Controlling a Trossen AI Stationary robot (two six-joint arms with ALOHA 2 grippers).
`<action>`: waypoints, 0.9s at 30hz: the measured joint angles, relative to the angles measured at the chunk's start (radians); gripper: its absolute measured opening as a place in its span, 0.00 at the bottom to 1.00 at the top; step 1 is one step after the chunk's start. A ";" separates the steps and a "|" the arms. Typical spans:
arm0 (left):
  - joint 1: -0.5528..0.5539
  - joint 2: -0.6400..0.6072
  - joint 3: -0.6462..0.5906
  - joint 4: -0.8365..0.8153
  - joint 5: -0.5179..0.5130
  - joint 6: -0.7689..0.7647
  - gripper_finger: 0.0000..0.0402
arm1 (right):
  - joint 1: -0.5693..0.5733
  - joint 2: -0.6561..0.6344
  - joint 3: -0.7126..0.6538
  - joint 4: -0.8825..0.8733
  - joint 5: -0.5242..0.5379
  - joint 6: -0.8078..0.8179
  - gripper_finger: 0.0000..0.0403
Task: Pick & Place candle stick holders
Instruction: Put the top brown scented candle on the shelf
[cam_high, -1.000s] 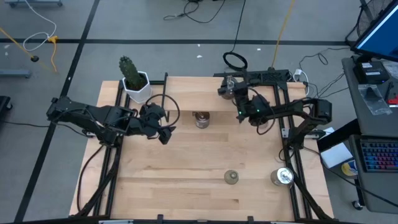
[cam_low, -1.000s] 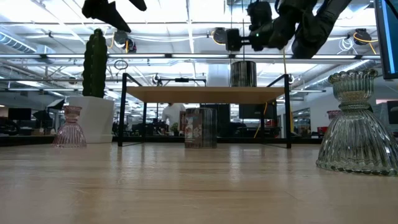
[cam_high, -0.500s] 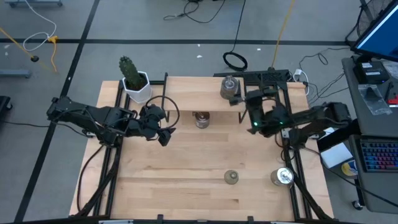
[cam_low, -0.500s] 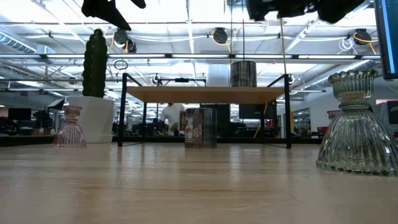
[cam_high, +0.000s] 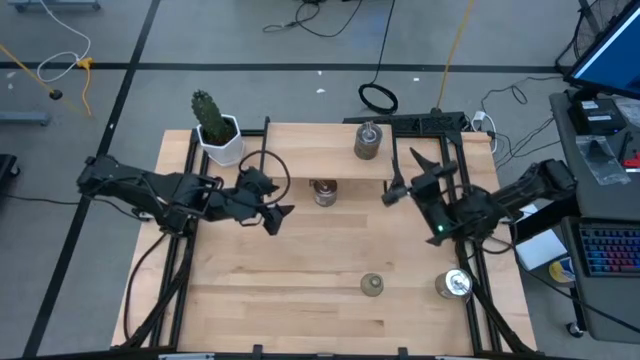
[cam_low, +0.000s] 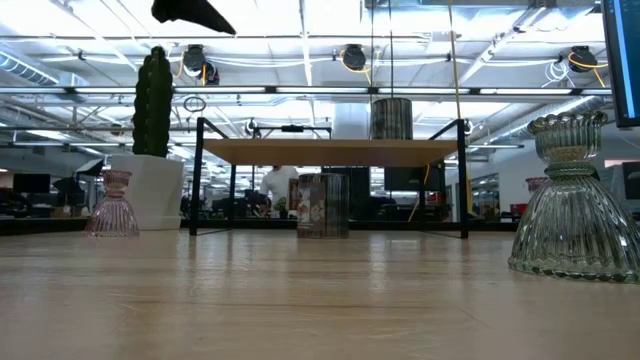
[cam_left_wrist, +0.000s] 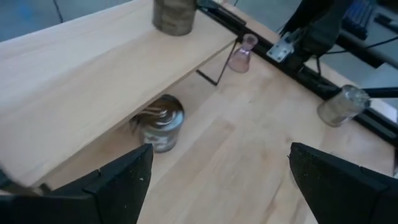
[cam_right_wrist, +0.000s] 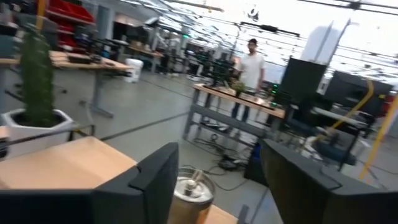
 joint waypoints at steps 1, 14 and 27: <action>-0.002 0.010 0.000 0.018 0.001 0.004 0.94 | 0.013 -0.001 0.000 0.000 0.000 0.000 0.51; -0.065 0.176 0.000 0.203 0.019 0.016 0.94 | 0.146 0.000 0.000 -0.008 0.036 0.017 0.20; -0.070 0.301 0.000 0.289 -0.003 0.022 0.94 | 0.221 -0.001 -0.016 -0.067 0.040 0.019 0.02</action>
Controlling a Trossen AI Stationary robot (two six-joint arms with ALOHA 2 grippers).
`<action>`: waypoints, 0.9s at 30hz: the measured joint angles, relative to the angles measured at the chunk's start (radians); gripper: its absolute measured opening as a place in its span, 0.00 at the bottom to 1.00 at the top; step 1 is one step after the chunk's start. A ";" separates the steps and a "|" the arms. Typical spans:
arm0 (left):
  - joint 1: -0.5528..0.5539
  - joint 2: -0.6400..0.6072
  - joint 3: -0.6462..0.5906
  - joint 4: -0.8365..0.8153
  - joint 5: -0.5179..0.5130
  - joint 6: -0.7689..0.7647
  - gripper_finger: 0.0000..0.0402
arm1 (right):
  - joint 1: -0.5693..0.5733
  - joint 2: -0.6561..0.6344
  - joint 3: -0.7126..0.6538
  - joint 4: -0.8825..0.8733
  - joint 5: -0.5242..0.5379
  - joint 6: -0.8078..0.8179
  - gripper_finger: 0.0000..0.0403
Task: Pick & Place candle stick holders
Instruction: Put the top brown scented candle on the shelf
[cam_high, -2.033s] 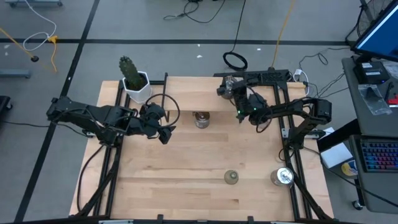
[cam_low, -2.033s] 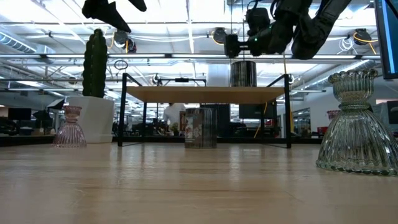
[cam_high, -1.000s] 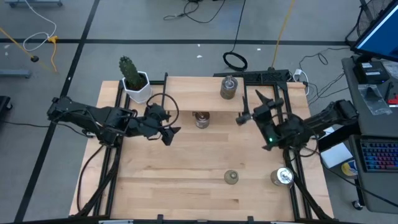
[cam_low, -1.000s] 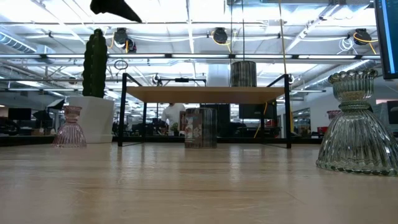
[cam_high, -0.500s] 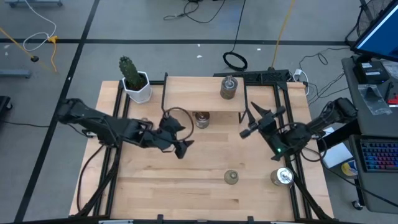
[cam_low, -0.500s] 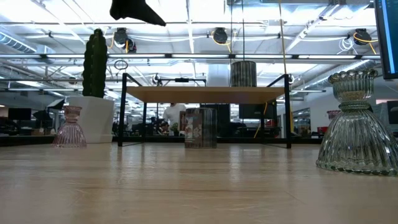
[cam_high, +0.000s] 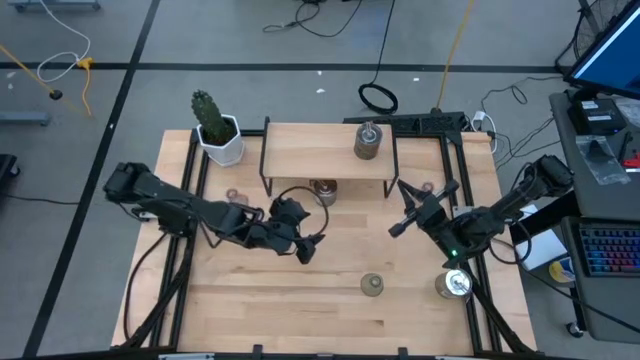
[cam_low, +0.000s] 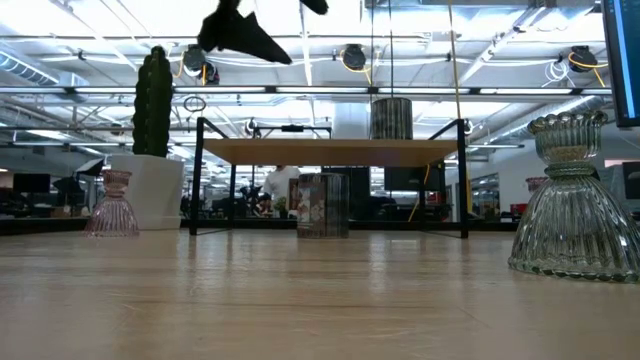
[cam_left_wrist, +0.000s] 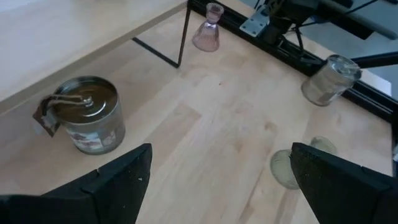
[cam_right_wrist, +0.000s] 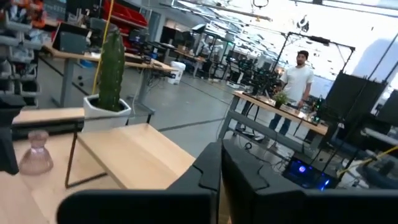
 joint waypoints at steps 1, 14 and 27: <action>0.001 0.011 0.000 0.012 -0.001 0.010 0.94 | 0.000 0.000 -0.011 -0.003 -0.001 0.000 0.02; 0.047 0.166 0.000 0.080 -0.042 0.109 0.94 | -0.007 0.000 -0.094 -0.002 -0.032 0.000 0.00; 0.100 0.207 0.000 -0.063 -0.213 0.006 0.94 | -0.007 0.000 -0.094 -0.005 -0.022 0.000 0.00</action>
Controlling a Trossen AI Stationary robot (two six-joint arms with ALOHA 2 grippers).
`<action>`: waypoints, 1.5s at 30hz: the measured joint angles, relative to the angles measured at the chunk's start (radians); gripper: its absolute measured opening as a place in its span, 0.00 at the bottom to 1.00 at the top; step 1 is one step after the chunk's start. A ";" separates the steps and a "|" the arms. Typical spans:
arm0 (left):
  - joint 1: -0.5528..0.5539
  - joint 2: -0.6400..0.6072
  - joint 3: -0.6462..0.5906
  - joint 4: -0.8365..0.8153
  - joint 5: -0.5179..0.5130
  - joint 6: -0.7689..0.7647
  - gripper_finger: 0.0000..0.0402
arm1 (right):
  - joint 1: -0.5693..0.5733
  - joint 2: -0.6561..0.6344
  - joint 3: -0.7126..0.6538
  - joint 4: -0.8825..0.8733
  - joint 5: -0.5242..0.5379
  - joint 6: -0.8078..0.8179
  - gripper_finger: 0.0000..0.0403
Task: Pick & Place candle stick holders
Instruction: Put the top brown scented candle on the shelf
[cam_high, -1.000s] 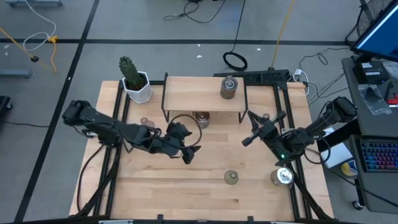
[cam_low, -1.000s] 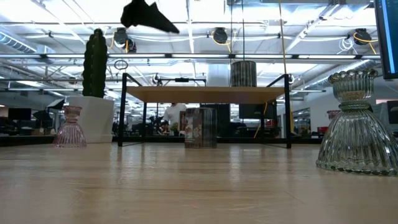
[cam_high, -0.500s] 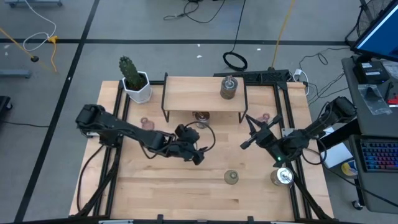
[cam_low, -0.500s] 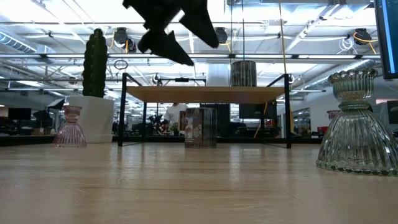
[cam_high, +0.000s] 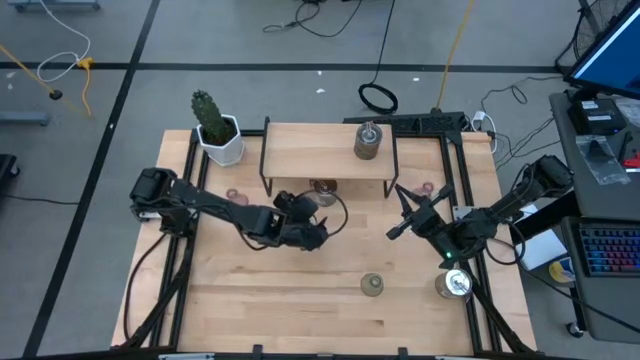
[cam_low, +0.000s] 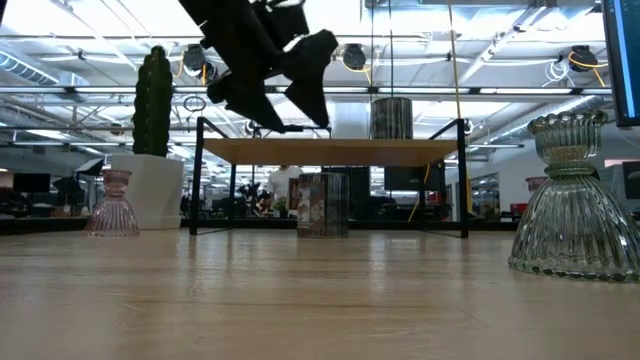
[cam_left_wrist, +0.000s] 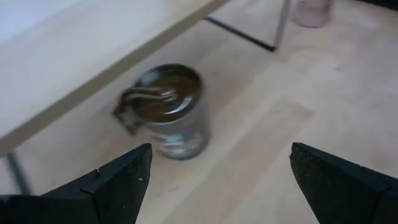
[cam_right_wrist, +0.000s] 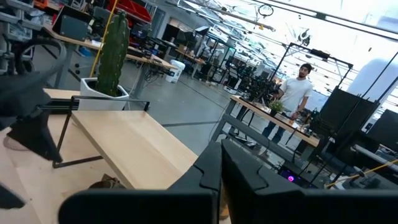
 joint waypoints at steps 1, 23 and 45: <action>0.004 0.000 0.000 -0.012 -0.011 -0.016 0.94 | 0.000 0.000 0.000 0.000 0.000 0.000 0.00; 0.085 0.151 0.001 0.092 0.040 -0.107 0.94 | 0.000 0.000 0.000 -0.001 -0.001 0.000 0.00; 0.196 0.164 0.000 0.113 0.193 -0.018 0.94 | 0.000 0.000 0.000 0.000 -0.001 -0.011 0.00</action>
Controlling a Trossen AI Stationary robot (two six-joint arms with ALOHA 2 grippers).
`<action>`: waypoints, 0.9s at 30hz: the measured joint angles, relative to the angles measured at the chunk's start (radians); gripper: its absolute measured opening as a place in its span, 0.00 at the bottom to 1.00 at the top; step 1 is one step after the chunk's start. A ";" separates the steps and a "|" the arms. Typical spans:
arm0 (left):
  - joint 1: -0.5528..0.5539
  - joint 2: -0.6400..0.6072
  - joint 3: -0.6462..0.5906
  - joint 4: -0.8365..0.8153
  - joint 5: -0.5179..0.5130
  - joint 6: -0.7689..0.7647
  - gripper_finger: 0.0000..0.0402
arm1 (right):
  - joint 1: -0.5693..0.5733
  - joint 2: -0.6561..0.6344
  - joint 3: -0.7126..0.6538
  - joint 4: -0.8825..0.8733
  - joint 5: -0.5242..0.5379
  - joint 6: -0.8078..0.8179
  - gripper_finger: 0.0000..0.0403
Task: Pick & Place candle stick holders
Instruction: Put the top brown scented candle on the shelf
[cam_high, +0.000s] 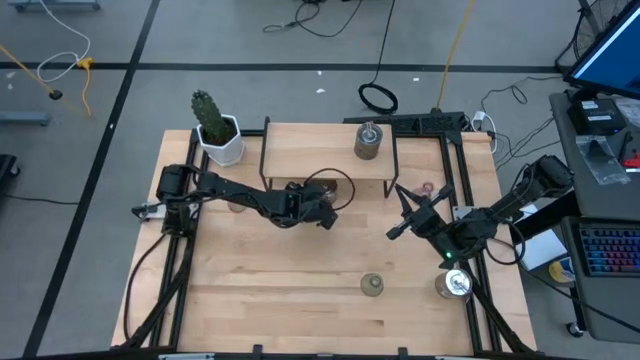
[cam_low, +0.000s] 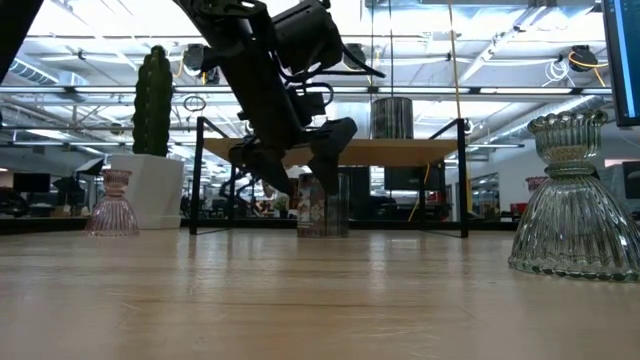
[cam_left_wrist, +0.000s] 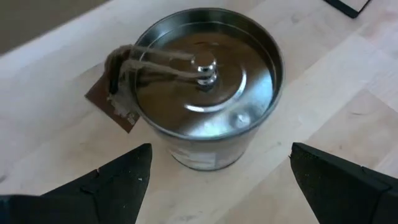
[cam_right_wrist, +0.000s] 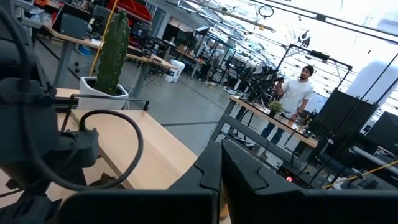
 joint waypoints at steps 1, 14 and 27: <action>0.004 0.000 0.000 0.009 0.012 0.013 0.94 | 0.000 0.000 0.000 0.000 0.000 0.000 0.00; 0.056 0.000 0.000 0.037 0.131 0.068 0.94 | 0.000 0.000 0.000 0.000 0.000 0.008 0.00; 0.057 0.000 0.000 0.038 0.125 0.091 0.94 | -0.011 0.000 0.000 0.000 0.001 0.010 0.00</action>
